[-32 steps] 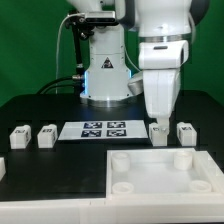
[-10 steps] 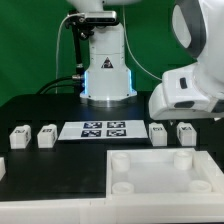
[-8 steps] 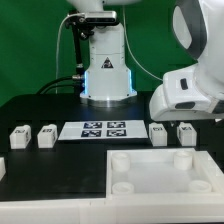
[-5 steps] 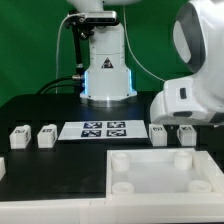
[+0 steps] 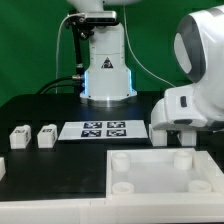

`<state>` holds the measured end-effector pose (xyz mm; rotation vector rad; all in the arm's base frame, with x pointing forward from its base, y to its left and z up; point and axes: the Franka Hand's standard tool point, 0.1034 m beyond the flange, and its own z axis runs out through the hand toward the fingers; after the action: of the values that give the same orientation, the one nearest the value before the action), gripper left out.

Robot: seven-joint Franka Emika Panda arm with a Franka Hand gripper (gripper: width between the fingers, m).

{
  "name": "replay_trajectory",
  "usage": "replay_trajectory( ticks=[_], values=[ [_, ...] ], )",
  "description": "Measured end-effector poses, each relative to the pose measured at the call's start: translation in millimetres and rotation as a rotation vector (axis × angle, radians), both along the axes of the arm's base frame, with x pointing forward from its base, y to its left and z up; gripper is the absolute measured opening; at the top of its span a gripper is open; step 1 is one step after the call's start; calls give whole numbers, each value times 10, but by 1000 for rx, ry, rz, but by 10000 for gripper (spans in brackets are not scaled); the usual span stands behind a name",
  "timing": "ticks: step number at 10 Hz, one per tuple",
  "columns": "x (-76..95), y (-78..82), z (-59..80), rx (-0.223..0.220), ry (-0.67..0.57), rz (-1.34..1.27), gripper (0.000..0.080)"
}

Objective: Assemble one leg

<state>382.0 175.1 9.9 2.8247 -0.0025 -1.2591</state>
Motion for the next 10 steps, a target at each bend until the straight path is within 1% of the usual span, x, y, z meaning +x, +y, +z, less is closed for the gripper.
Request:
replay_trajectory(
  ticks=[2, 3, 4, 10],
  values=[
    [0, 0, -1, 0, 0, 0, 380],
    [-2, 1, 2, 0, 1, 1, 380],
    [-1, 1, 1, 1, 1, 1, 290],
    [9, -9, 5, 3, -1, 3, 290]
  ],
)
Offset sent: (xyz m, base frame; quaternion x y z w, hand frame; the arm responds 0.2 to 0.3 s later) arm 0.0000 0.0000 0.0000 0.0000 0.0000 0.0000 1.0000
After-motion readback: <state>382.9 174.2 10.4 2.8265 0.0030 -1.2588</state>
